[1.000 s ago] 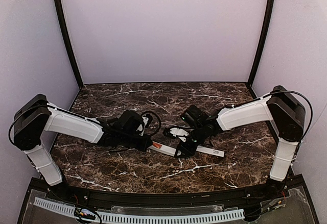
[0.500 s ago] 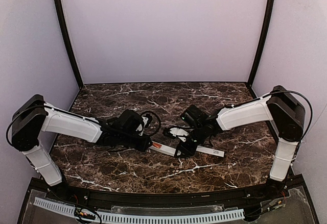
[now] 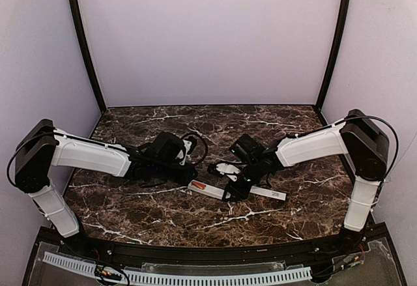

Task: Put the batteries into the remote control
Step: Press the battery in the battery compartment.

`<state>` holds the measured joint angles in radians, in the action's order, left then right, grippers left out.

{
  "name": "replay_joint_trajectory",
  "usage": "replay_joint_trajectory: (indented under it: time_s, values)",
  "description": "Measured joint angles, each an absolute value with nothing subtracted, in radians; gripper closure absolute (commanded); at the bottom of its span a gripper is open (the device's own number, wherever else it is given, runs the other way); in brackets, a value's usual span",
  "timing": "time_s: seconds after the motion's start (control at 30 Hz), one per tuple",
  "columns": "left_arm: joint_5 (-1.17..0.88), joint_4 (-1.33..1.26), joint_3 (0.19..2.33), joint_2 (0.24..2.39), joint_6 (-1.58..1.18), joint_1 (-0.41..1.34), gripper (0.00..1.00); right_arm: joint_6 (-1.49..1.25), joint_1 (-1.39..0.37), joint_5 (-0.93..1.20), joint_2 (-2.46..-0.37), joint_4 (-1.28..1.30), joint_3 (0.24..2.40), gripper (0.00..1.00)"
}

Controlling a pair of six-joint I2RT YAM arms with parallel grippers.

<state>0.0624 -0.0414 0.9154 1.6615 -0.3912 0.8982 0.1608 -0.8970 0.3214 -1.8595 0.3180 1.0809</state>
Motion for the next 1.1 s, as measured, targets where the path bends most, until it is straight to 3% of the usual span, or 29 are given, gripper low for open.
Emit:
replay_joint_trajectory:
  time_s: [1.1]
  values:
    - [0.027,-0.038,0.914,1.725,-0.389,0.894,0.91,0.163,-0.897,0.317,-1.860,0.318,1.082,0.85]
